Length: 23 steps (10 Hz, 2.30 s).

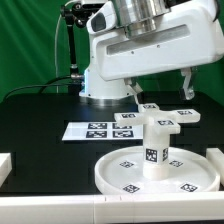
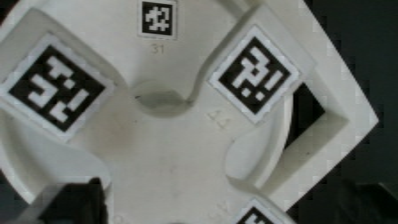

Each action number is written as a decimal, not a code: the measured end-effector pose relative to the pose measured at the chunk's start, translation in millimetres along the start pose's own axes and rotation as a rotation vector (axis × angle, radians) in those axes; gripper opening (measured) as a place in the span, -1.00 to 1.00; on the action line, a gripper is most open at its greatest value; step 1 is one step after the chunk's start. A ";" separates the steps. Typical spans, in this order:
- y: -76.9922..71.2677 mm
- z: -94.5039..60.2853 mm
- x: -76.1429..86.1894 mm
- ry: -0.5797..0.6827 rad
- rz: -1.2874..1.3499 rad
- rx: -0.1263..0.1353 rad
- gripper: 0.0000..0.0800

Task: Assemble round table

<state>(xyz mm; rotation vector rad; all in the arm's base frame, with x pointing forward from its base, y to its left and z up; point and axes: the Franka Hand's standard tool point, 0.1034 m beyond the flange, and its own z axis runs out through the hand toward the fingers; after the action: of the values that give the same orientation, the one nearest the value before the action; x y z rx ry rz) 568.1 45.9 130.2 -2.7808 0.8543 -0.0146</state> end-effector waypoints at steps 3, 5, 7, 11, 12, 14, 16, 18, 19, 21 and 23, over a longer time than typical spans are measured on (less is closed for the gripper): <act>-10.6 3.2 -6.4 -0.050 -0.362 -0.101 0.62; -9.0 3.9 -5.0 -0.052 -0.481 -0.098 0.62; -8.3 4.0 -4.6 -0.058 -0.588 -0.096 0.62; -2.6 4.0 -4.1 -0.100 -1.091 -0.151 0.62; -1.0 3.9 -3.3 -0.114 -1.210 -0.169 0.62; 2.8 5.7 -1.8 -0.129 -1.350 -0.172 0.62; 7.9 8.2 0.4 -0.134 -1.366 -0.171 0.62; 11.1 13.3 0.2 -0.142 -1.364 -0.173 0.62; 11.4 13.8 0.0 -0.143 -1.364 -0.173 0.62; 13.1 16.8 -0.5 -0.149 -1.362 -0.174 0.62; 13.9 20.0 -1.8 -0.156 -1.362 -0.175 0.62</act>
Offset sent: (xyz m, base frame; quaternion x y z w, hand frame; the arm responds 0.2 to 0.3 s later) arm 0.0044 0.0105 -0.0004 -0.0226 -0.0010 -0.2264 0.9738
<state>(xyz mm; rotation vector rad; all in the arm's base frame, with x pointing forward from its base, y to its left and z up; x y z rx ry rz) 560.4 40.1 107.7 -2.8491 -1.1695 0.0460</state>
